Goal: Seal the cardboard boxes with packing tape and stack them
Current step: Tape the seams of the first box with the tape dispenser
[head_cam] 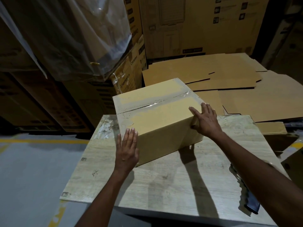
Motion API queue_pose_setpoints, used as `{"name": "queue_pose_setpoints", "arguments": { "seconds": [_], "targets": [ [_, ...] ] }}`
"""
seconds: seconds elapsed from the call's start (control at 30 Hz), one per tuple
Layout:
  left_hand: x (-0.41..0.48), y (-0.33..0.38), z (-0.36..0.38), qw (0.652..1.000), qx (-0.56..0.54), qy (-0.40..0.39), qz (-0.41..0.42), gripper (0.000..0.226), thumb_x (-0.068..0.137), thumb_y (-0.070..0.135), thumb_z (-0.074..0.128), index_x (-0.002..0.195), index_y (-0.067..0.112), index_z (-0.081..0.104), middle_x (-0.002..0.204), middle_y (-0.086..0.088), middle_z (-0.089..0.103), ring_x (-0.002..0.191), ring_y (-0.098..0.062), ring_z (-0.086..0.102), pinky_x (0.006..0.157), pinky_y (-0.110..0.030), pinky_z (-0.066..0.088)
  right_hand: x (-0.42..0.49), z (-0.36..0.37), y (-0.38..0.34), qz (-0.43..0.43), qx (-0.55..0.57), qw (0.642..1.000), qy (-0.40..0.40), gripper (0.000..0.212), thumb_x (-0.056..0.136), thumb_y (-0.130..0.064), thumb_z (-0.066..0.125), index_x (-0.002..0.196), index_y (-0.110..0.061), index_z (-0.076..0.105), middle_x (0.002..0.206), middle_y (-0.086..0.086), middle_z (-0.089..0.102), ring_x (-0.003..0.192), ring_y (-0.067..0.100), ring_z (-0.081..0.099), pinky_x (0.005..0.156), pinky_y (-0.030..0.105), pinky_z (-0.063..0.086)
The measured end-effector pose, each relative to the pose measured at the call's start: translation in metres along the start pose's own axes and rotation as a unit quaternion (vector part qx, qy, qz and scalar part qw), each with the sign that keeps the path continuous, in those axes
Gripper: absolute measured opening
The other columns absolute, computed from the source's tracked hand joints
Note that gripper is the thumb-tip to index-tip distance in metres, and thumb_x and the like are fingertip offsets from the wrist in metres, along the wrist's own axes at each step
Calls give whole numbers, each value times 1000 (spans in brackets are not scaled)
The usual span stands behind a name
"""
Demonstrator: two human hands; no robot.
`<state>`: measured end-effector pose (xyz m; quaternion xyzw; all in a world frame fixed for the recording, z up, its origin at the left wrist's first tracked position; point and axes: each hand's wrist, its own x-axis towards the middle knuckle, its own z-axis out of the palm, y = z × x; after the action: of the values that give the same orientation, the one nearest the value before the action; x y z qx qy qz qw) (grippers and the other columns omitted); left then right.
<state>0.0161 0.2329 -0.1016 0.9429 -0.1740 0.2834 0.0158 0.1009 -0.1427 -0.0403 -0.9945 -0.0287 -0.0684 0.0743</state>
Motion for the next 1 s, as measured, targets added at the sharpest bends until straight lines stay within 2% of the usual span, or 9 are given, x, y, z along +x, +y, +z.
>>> {"name": "queue_pose_setpoints", "arguments": {
  "seconds": [0.13, 0.27, 0.33, 0.43, 0.53, 0.6, 0.8, 0.9, 1.0],
  "targets": [
    [10, -26, -1, 996, 6, -48, -78, 82, 82, 10, 55, 159, 3, 27, 170, -15, 12, 158, -32, 8, 122, -63, 16, -28, -5, -11, -13, -17, 999, 36, 90, 79, -40, 86, 154, -35, 36, 152, 19, 29, 138, 38, 29, 117, 53, 27],
    [29, -36, -1, 969, -41, -119, -213, 100, 83, 14, 67, 163, 7, 7, 171, -8, -13, 157, -24, -15, 123, -61, 12, -63, -2, -32, -21, 31, 998, 52, 82, 77, -23, 88, 147, -29, 46, 145, 15, 36, 125, 31, 33, 101, 44, 42],
    [37, -24, -1, 962, -61, -150, -221, 103, 87, 24, 68, 163, 9, 1, 169, -6, -21, 155, -21, -23, 122, -64, 14, -76, -2, -37, -32, 59, 996, 55, 76, 77, -18, 88, 143, -27, 52, 140, 14, 41, 123, 30, 35, 96, 42, 45],
    [40, 17, -1, 970, -81, -156, -165, 104, 89, 38, 66, 164, 14, -3, 169, -6, -23, 155, -21, -23, 121, -68, 13, -89, -6, -27, -72, 96, 992, 41, 74, 77, -14, 88, 141, -27, 54, 142, 8, 42, 125, 26, 36, 96, 41, 49],
    [48, 72, -1, 977, -115, -142, -110, 103, 90, 54, 60, 164, 19, -3, 169, -7, -22, 156, -24, -20, 119, -72, 10, -92, -11, -6, -137, 107, 985, 19, 82, 75, -12, 90, 145, -26, 50, 152, 7, 37, 132, 27, 35, 98, 43, 52],
    [57, 107, 1, 978, -130, -139, -90, 102, 89, 62, 55, 164, 21, 0, 169, -7, -22, 156, -25, -20, 115, -77, 4, -92, -14, 8, -149, 87, 985, 6, 90, 74, -15, 92, 149, -26, 44, 161, 9, 29, 140, 30, 31, 104, 44, 46],
    [84, 199, -3, 966, -165, -153, -129, 109, 80, 86, 40, 164, 21, 14, 169, -8, -23, 154, -26, -26, 108, -82, -10, -92, -17, 44, -64, -10, 998, -7, 100, 87, -27, 81, 164, -28, 18, 171, 13, 9, 152, 35, 18, 119, 47, 24],
    [101, 228, -5, 952, -189, -158, -180, 111, 77, 87, 45, 160, 15, 26, 172, -6, -8, 155, -24, -24, 105, -81, -20, -94, -20, 59, -64, -21, 998, -5, 97, 89, -21, 79, 164, -28, 19, 171, 16, 9, 151, 35, 21, 118, 47, 25],
    [109, 235, -1, 945, -178, -169, -215, 93, 79, 73, 60, 148, 14, 42, 169, -7, 15, 158, -26, -5, 106, -83, -13, -95, -19, 66, -84, -28, 996, -11, 97, 88, -18, 80, 164, -27, 21, 171, 17, 10, 151, 36, 23, 117, 48, 27]
  ]
}}
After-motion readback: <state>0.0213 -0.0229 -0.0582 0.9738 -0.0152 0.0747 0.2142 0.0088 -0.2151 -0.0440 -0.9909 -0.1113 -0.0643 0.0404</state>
